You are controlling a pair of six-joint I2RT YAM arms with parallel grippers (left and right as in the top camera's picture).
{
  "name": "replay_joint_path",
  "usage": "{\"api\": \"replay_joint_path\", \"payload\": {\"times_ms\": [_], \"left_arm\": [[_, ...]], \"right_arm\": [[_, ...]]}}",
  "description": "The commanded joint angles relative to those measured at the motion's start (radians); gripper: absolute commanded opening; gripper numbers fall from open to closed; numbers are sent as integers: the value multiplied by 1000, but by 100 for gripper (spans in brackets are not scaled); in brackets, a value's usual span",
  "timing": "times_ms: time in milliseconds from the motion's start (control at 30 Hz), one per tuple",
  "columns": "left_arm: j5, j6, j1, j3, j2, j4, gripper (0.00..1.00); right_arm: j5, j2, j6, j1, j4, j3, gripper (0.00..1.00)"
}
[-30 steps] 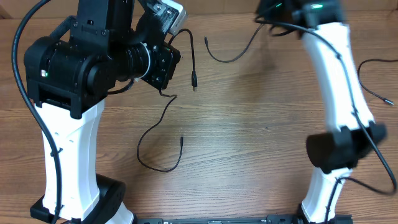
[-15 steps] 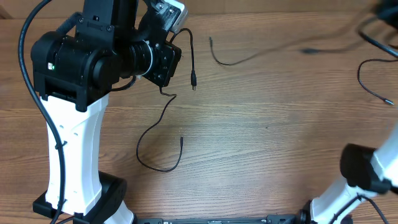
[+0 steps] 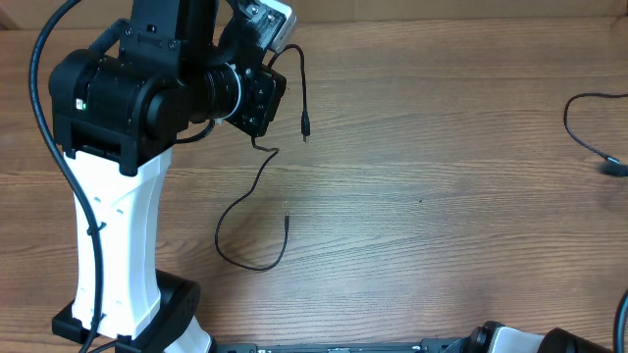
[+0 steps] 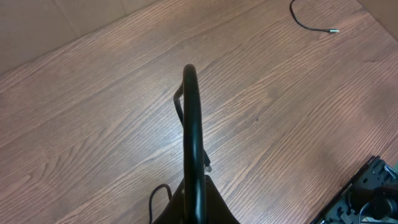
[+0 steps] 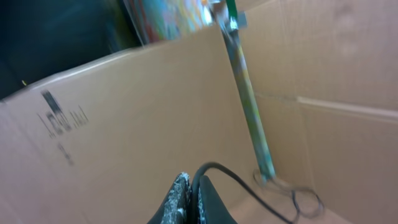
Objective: Untangle cables
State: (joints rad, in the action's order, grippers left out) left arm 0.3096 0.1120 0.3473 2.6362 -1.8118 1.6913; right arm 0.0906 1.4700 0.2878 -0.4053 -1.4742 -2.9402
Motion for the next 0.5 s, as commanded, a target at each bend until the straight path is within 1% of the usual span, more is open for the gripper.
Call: {"api": "replay_joint_path", "payload": {"times_ms": [0, 167, 300, 467], "left_arm": [[-6, 23, 7, -5, -7, -2, 4], [-6, 23, 6, -5, -7, -2, 4], [-6, 23, 6, -5, -8, -2, 4], [-6, 22, 7, -6, -13, -2, 4]], "right_arm": [[7, 117, -10, -7, 23, 33, 4], [3, 290, -31, -39, 69, 42, 4], [-72, 411, -32, -72, 105, 42, 4], [-92, 484, -35, -80, 202, 42, 4]]}}
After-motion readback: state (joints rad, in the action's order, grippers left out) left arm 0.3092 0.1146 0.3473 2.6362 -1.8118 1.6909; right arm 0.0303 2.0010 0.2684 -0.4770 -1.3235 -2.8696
